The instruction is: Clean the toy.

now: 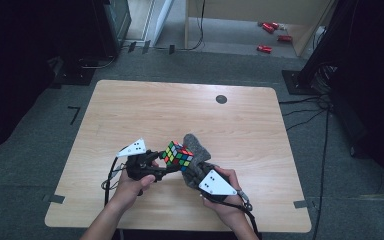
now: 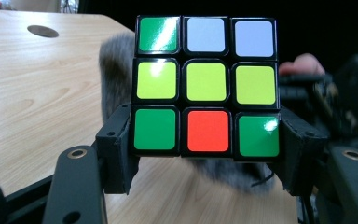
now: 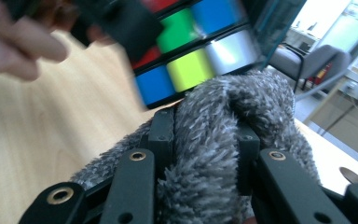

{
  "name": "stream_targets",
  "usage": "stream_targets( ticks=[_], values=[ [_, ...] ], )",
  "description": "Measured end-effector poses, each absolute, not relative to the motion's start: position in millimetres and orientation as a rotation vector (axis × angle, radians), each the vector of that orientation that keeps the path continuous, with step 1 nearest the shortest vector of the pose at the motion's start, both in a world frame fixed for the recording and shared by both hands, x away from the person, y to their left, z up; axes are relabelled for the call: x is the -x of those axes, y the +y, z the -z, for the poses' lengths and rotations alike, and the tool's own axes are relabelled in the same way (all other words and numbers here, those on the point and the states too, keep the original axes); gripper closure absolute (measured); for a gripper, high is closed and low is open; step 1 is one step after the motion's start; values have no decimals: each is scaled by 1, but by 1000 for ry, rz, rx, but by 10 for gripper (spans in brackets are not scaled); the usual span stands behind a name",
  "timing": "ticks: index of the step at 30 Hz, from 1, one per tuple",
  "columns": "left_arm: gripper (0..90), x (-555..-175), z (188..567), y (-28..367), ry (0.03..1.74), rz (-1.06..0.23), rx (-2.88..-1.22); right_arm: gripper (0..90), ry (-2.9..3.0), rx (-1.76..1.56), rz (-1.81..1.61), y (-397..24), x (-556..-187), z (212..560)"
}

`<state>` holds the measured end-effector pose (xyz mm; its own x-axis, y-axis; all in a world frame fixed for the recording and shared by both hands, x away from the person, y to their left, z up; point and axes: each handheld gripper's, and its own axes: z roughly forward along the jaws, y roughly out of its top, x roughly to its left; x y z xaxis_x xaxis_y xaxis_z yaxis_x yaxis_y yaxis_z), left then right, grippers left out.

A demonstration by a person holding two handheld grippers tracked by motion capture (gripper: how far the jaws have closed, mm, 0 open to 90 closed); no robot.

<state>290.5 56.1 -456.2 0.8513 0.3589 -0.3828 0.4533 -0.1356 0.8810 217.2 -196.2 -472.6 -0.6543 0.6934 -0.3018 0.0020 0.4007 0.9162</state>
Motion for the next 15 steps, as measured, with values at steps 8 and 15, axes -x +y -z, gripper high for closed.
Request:
stream_targets(
  ticks=[8,15],
  values=[
    [354,-291,455,58,641,95,-1733,688,2046,-466,-1189,-182,-212,483],
    [354,-289,456,55,624,86,-1751,692,1998,-517,-1211,-196,-218,472]
  ],
)
